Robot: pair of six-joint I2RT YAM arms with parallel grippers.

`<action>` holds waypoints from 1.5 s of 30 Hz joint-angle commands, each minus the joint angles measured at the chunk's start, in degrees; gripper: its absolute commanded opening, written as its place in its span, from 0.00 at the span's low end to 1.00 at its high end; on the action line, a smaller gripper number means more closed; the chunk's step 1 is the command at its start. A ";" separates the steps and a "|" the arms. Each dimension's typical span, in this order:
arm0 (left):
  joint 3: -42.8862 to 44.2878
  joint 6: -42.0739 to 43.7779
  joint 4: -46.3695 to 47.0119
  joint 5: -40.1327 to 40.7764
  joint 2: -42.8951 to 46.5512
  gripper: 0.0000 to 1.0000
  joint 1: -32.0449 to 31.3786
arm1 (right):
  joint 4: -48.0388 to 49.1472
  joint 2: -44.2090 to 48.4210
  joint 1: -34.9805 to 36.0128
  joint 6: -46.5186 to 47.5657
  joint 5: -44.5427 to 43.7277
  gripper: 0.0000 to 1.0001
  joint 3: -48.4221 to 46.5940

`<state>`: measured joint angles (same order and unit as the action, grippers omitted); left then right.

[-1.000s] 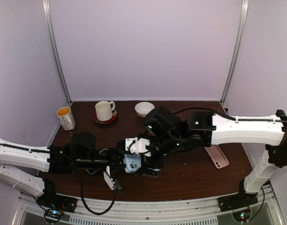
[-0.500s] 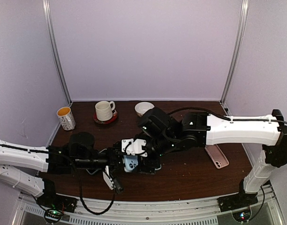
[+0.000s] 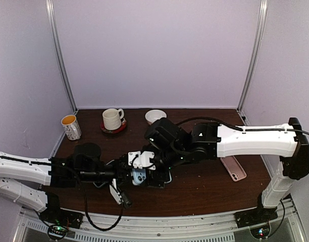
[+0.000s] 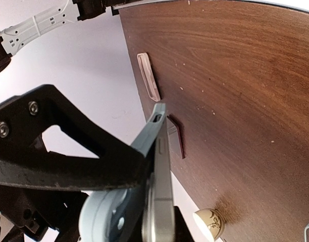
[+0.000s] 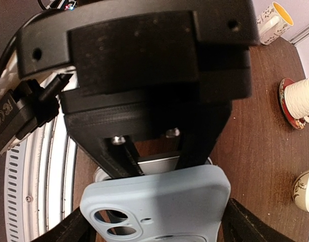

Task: Take the phone out of the phone case
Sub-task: Remove the phone case from the phone.

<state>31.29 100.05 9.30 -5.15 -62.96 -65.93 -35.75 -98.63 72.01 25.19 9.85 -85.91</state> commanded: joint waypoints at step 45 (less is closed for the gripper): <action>-0.09 3.76 6.00 6.32 2.97 0.00 0.37 | 5.41 1.36 -11.01 -16.07 -15.52 0.62 4.21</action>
<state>30.74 103.09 8.95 0.51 -61.65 -65.93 -30.20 -96.71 63.79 14.72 1.74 -80.93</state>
